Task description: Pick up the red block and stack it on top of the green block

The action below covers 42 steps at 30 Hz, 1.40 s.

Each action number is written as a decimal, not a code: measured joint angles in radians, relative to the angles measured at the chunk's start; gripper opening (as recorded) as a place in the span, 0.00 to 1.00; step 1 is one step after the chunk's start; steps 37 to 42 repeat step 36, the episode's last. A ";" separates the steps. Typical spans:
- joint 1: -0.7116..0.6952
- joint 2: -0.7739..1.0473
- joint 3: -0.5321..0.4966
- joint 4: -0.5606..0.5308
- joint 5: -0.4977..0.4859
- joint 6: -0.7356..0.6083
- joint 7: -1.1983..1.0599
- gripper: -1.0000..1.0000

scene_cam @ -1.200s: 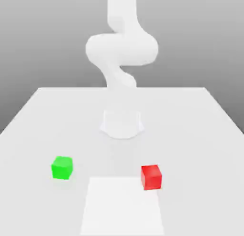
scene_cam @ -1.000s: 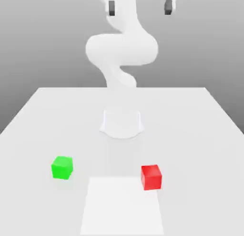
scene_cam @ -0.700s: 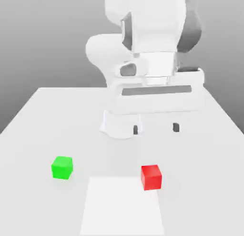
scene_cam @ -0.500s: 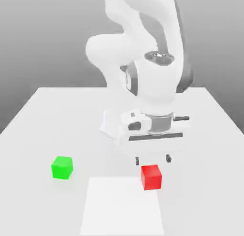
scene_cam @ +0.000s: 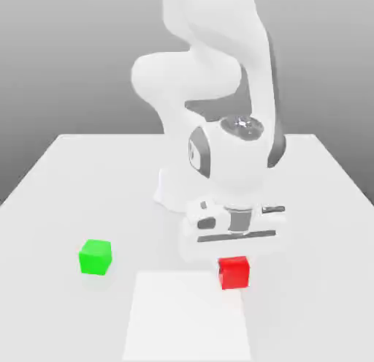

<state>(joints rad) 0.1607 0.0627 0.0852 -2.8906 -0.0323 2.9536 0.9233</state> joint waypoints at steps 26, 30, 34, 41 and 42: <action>-0.447 -0.282 -0.457 -0.049 -0.142 -0.226 -0.433 0.00; -0.409 -0.171 -0.478 -0.046 -0.060 -0.120 -0.492 0.00; -0.385 -0.057 -0.466 -0.046 0.060 -0.013 -0.574 1.00; -0.371 -0.057 -0.465 -0.046 0.060 -0.013 -0.574 1.00; -0.371 -0.057 -0.465 -0.046 0.060 -0.013 -0.574 1.00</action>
